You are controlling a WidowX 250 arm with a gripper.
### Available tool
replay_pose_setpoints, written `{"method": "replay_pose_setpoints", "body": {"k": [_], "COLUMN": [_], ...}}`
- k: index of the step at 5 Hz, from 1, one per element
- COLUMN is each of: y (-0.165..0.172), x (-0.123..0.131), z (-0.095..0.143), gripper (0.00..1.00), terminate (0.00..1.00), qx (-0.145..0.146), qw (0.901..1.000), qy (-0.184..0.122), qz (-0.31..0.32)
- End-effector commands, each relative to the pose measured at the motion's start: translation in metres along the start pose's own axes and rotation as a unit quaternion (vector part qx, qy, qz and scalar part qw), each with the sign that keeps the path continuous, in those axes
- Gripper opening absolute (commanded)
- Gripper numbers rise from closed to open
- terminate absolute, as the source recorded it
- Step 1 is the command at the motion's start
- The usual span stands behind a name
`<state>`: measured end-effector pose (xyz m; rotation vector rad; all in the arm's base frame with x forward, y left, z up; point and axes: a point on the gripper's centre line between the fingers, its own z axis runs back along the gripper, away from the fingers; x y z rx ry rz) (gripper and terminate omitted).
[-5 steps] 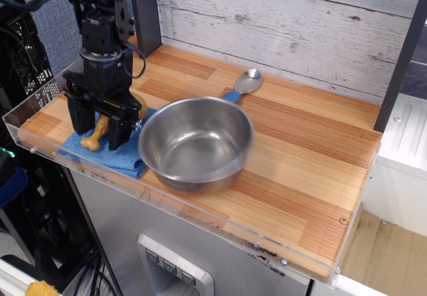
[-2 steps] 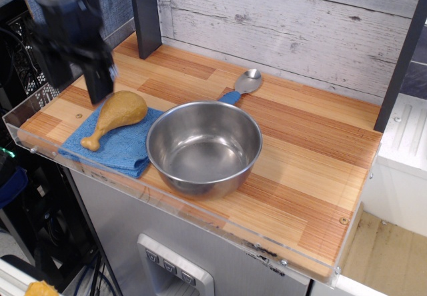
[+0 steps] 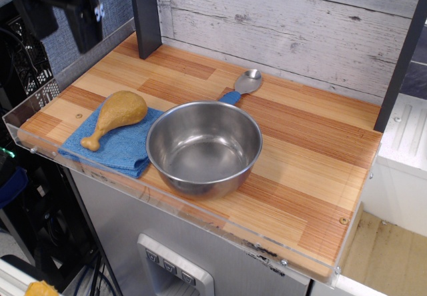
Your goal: Pick up the chicken and place it on the blue cloth
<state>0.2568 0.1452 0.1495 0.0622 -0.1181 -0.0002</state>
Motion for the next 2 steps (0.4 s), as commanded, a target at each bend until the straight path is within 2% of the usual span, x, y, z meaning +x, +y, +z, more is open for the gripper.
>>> {"method": "replay_pose_setpoints", "body": {"k": [1,2], "y": [0.0001,0.0001], "x": [0.0041,0.0041], "z": [0.0043,0.0043], "gripper": [1.0,1.0], "terminate": [0.0,1.0], "qx": [0.027,0.027], "qw": [0.9959,0.9959], "qy": [0.067,0.067], "qz": [-0.054,-0.054]}}
